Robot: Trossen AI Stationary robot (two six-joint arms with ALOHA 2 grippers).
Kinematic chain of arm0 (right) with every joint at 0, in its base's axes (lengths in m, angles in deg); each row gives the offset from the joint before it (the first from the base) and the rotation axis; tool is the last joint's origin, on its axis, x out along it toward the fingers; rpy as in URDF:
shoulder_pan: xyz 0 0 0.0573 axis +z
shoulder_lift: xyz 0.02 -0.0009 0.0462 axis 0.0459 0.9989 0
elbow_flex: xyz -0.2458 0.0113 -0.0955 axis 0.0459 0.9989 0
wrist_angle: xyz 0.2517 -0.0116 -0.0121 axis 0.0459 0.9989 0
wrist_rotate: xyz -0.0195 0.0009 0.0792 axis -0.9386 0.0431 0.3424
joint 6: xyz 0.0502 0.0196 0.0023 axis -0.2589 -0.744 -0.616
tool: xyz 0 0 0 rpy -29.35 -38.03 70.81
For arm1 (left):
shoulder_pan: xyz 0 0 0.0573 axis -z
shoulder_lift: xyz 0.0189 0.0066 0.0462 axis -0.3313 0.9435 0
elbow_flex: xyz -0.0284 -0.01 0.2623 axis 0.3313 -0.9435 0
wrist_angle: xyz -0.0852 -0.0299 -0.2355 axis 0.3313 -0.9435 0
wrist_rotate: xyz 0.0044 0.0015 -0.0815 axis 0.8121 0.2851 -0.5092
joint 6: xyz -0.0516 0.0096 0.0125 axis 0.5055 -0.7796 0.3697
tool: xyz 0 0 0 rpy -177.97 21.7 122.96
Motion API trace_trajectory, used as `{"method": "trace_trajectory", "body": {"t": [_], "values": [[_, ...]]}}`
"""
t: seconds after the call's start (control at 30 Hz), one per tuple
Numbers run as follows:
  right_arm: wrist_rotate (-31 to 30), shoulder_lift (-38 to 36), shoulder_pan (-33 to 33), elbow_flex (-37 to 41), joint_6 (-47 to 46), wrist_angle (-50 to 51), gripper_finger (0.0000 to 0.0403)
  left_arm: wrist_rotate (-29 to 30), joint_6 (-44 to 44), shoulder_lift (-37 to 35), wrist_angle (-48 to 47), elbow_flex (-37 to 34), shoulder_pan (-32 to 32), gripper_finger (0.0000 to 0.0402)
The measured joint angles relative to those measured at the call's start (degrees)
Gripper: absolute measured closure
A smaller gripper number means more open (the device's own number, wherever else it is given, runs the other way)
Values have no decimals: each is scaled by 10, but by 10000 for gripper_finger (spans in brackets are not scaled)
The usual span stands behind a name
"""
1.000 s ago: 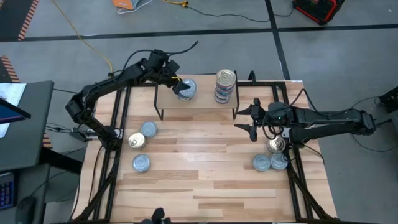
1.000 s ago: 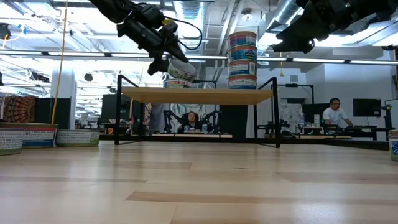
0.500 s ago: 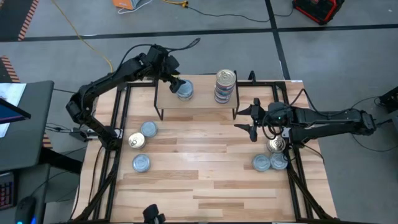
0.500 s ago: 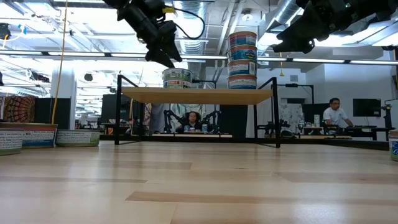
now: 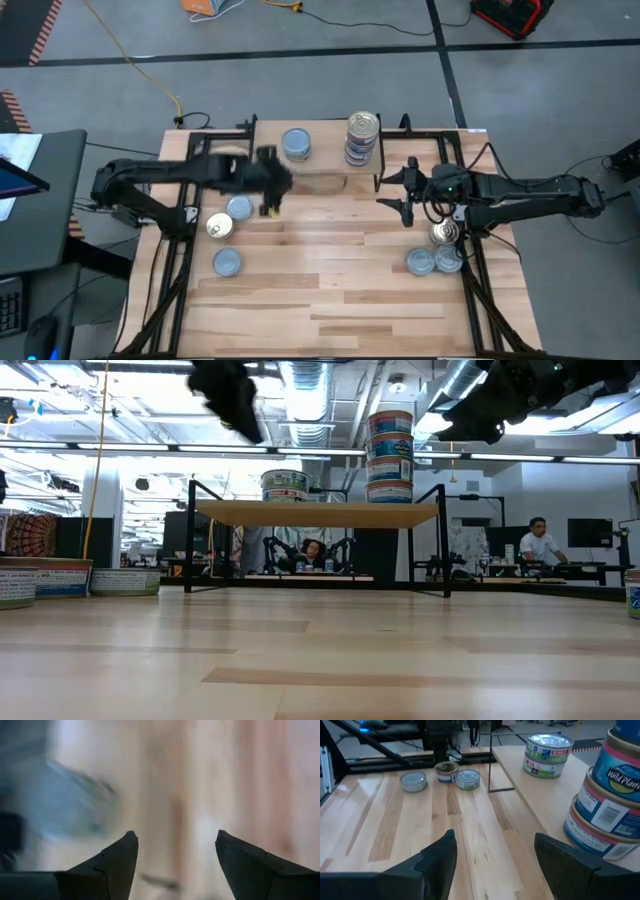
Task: Stack canned seafood by type on shelf
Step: Move the pink and blue tuna can to the center of the table
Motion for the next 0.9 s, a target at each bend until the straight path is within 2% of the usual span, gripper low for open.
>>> {"method": "trace_trajectory", "body": {"t": [0.17,0.27,0.4,0.63,0.9], "values": [[0,0,0,0,-17,-19,113,-19,201,0,-153,-13,90,148],[0,0,0,0,-39,-27,113,-32,303,1,-212,-31,132,148],[0,0,4,0,-83,-63,113,-17,404,0,-273,-85,166,148],[-1,0,47,0,-111,-91,113,-2,493,1,-273,-214,177,148],[-1,0,72,0,-84,-111,113,7,501,1,-235,-286,177,148]]}}
